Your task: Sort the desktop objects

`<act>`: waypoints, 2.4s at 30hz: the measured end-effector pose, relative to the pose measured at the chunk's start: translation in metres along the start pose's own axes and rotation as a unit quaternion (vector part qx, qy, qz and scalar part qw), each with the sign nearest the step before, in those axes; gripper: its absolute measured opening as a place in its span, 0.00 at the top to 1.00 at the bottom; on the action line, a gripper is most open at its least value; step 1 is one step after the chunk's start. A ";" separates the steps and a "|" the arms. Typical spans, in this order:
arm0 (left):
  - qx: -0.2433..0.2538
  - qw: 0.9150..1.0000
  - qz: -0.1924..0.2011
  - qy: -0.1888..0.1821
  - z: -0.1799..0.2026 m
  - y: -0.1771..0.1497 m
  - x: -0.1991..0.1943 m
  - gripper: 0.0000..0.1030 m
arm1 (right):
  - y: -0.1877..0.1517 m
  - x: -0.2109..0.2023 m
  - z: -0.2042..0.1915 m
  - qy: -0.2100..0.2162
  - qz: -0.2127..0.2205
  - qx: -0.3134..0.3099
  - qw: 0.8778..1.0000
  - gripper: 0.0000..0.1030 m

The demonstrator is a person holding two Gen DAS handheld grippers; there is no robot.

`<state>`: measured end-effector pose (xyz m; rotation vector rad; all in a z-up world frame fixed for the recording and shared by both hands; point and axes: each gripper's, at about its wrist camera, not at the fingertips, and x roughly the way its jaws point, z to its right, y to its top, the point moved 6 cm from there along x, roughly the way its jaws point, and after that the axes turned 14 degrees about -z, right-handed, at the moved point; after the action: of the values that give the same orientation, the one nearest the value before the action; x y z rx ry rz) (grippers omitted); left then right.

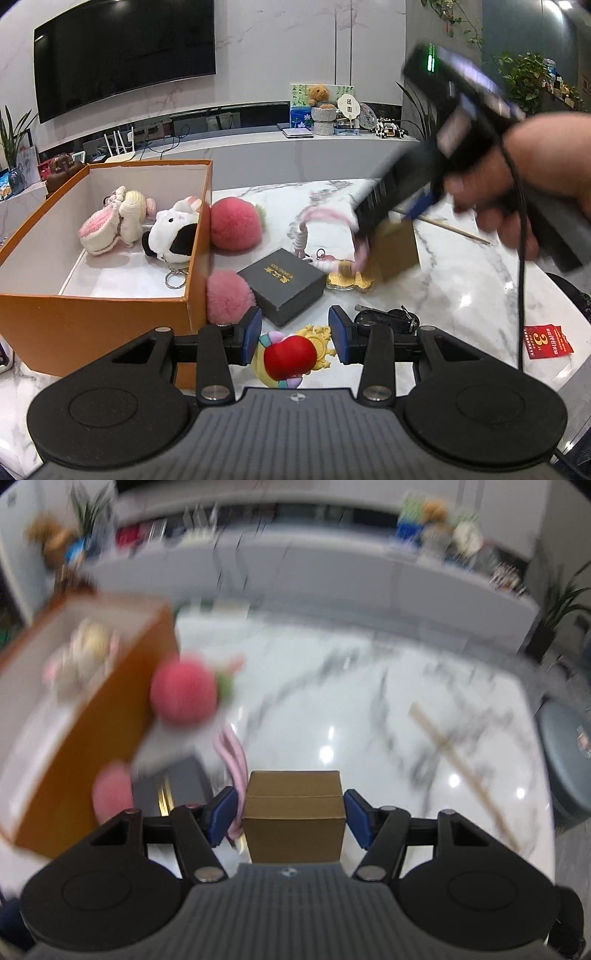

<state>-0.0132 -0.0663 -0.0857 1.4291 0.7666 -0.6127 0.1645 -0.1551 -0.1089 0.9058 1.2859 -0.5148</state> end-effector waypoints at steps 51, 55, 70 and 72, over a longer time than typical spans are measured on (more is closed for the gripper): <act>0.062 0.995 0.070 0.020 -0.124 0.162 -0.141 0.55 | 0.055 -0.269 -0.082 -0.025 0.216 -0.131 0.967 0.92; 0.047 0.997 0.052 0.020 -0.156 0.172 -0.141 0.55 | 0.067 -0.293 -0.117 -0.023 0.227 -0.170 0.959 0.92; 0.075 0.997 -0.035 0.006 -0.198 0.142 -0.081 0.55 | 0.101 -0.252 -0.229 0.032 0.194 -0.228 0.953 0.92; 0.077 0.995 -0.059 0.005 -0.201 0.134 -0.062 0.55 | 0.105 -0.234 -0.238 0.033 0.178 -0.231 0.956 0.93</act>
<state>0.0317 0.1377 0.0510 1.5363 0.8313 -0.7699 0.0487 0.0614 0.1400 0.7353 1.1972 0.1012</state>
